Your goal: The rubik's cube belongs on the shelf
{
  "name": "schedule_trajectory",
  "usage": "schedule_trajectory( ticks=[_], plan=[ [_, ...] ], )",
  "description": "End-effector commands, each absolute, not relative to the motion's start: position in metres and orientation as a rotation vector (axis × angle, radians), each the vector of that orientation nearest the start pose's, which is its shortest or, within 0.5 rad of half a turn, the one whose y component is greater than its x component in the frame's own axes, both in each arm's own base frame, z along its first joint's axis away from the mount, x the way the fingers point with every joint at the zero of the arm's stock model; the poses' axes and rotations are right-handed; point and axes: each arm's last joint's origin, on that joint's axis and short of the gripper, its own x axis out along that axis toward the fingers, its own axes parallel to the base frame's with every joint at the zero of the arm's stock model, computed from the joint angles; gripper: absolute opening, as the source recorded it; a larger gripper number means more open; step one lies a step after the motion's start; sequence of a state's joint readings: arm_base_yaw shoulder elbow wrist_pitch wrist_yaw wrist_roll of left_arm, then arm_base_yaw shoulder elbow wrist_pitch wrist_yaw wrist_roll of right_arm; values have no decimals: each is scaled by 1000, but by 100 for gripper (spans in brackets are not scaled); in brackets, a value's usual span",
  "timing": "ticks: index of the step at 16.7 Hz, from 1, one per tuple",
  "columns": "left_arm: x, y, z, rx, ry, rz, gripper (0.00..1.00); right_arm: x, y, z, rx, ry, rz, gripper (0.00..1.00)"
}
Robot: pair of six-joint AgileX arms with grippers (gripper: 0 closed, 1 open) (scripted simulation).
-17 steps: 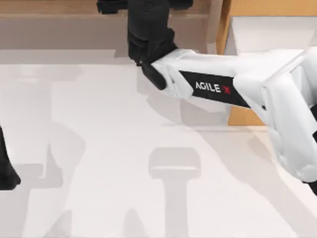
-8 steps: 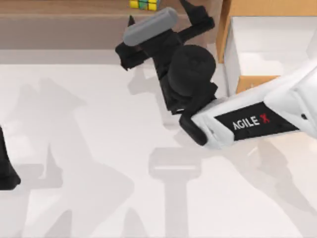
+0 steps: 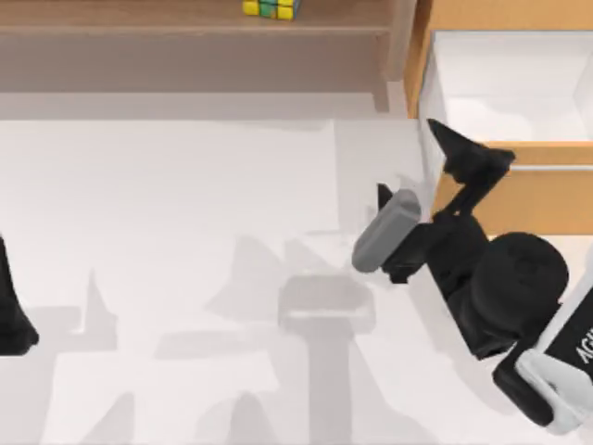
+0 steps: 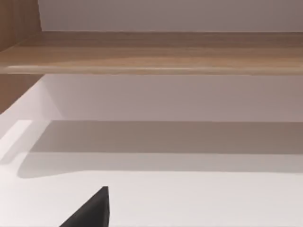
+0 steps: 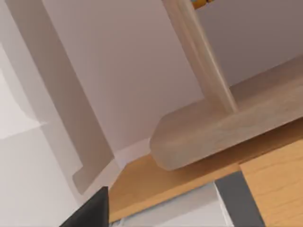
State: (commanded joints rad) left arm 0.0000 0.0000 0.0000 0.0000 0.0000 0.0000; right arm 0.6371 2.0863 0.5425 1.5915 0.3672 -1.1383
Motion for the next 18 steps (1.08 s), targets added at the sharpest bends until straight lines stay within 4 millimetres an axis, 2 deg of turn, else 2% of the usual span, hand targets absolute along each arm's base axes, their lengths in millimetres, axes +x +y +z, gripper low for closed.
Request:
schedule_trajectory(
  ticks=[3,6,8,10,15,18],
  plan=[
    [106,-1,160,0,0,0,100,238,136,84,-1333,-151,181,100],
    [106,-1,160,0,0,0,100,230,96,86,-1488,-62,79,100],
    [106,-1,160,0,0,0,100,228,78,88,-1548,-13,19,100],
    [106,-1,160,0,0,0,100,228,71,89,-1571,8,-8,100],
    [106,-1,160,0,0,0,100,229,72,87,-1572,11,1,100],
    [106,-1,160,0,0,0,100,239,72,89,-1571,8,-8,100]
  ],
)
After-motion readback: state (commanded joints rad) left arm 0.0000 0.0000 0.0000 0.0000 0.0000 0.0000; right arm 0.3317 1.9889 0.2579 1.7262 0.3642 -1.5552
